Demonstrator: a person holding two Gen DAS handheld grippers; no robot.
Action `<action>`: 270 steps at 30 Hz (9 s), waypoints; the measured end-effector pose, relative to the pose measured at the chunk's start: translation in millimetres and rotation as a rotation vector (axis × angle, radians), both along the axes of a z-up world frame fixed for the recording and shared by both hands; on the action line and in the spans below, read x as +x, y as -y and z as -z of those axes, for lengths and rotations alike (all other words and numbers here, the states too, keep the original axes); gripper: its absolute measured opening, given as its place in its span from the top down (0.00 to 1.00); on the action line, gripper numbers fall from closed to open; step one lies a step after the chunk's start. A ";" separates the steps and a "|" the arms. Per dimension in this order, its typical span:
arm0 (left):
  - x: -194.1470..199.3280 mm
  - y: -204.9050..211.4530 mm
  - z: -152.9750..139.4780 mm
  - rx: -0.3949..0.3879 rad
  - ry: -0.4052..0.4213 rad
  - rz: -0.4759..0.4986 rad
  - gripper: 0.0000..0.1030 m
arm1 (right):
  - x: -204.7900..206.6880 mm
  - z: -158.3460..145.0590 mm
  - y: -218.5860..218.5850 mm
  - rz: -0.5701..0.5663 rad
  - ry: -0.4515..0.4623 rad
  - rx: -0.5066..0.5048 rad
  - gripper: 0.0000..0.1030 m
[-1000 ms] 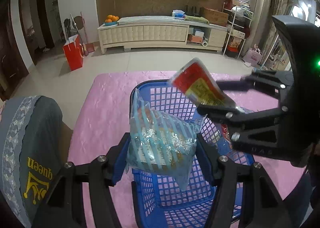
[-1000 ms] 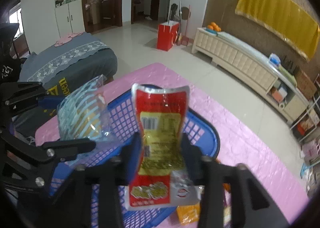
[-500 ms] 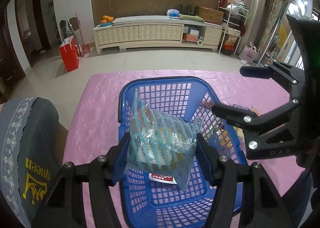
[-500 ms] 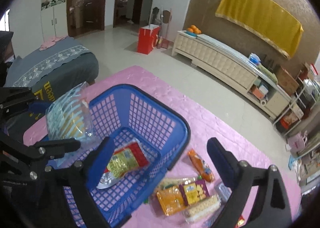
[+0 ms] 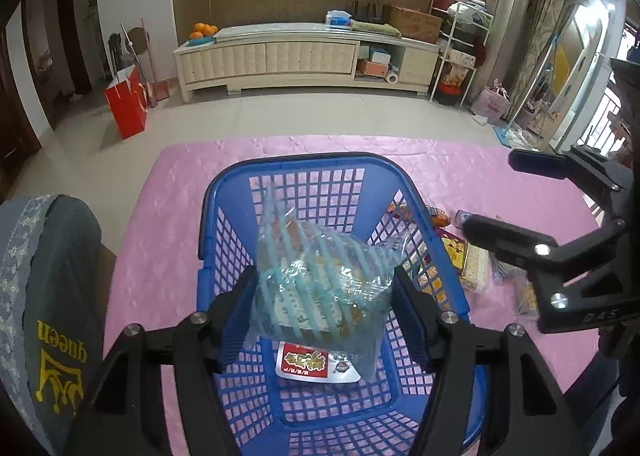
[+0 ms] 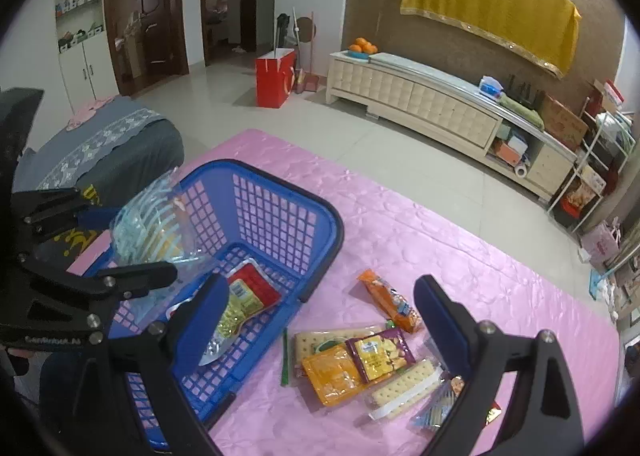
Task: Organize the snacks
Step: 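Carry both packs over the blue basket and open both tools to drop them, then move both tools back over the snack pile and grasp the cartoon bread bag with the right tool, then grasp the cracker pack with white strip with the left tool while the right tool holds the bread bag, then carry the cracker pack and bread bag over the blue basket and open both tools, then move both tools back over the remaining snacks on the table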
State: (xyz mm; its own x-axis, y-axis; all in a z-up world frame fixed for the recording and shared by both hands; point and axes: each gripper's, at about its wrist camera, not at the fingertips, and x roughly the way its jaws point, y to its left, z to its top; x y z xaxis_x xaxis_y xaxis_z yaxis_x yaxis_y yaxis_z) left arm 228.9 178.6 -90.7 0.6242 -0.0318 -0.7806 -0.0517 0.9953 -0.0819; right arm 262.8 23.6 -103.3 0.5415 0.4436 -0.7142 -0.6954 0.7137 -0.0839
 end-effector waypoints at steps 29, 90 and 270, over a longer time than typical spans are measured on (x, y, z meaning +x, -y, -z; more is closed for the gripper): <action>-62.9 76.1 -78.2 0.079 0.170 0.070 0.27 | -59.6 -56.0 79.1 0.078 0.076 0.080 0.07; 27.6 217.1 88.7 0.051 -0.160 0.237 0.21 | 18.6 129.4 219.1 0.438 -0.478 0.113 0.07; -130.9 27.1 -55.8 0.004 0.092 0.005 0.25 | -119.2 -38.2 47.8 0.136 -0.032 0.057 0.08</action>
